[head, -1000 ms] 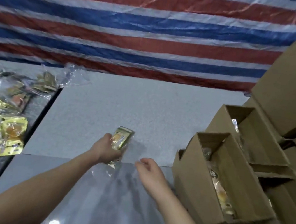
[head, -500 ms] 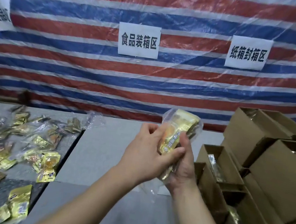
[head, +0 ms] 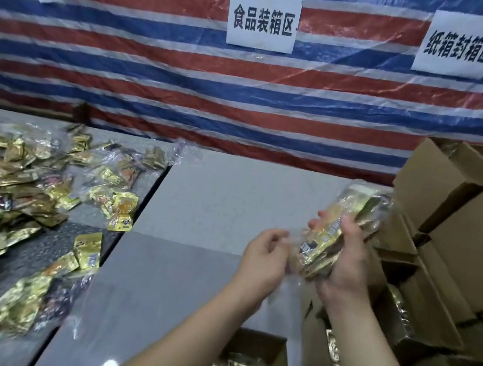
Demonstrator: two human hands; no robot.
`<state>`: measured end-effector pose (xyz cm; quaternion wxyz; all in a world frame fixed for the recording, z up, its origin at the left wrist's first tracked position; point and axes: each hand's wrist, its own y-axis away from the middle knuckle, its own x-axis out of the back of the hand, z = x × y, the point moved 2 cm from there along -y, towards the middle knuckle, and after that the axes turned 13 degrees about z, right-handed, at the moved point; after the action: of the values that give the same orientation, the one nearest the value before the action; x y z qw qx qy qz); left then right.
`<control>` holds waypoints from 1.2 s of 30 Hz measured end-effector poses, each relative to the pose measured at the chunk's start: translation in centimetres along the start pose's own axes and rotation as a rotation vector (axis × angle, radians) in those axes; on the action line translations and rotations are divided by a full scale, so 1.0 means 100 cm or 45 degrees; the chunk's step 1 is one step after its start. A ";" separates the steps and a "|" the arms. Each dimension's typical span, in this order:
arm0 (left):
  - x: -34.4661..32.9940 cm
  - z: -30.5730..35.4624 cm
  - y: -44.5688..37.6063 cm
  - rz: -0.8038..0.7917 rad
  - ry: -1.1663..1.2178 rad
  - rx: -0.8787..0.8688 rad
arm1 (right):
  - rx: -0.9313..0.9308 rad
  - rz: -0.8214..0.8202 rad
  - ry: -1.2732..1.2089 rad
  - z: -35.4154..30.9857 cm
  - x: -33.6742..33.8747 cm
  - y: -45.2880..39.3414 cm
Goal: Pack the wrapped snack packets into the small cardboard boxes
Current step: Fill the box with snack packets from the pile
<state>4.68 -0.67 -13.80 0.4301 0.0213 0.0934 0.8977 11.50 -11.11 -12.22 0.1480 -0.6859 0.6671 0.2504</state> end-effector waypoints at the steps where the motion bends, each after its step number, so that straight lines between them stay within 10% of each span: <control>1: 0.006 -0.008 -0.003 -0.024 -0.029 -0.031 | 0.097 -0.014 0.105 0.003 0.007 0.002; 6: 0.074 -0.087 -0.029 0.067 -0.628 -0.139 | 0.452 -0.138 0.679 0.036 0.037 0.031; 11: 0.122 -0.184 -0.017 -0.239 -1.227 0.013 | 0.301 -0.480 1.137 0.101 0.057 0.064; 16: 0.123 -0.212 -0.006 -0.354 -0.831 0.086 | 0.564 -0.948 1.729 0.149 0.078 0.069; 21: 0.126 -0.223 -0.009 -0.323 -0.718 0.080 | 0.145 -1.253 1.912 0.177 0.094 0.050; 36: 0.117 -0.233 -0.008 -0.253 -0.694 0.013 | -0.190 -1.433 2.273 0.245 0.126 0.037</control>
<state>-4.85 5.39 -37.27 0.5251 0.2548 -0.0193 0.8117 4.05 -8.79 -38.92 -0.3439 -0.8390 0.1029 -0.4089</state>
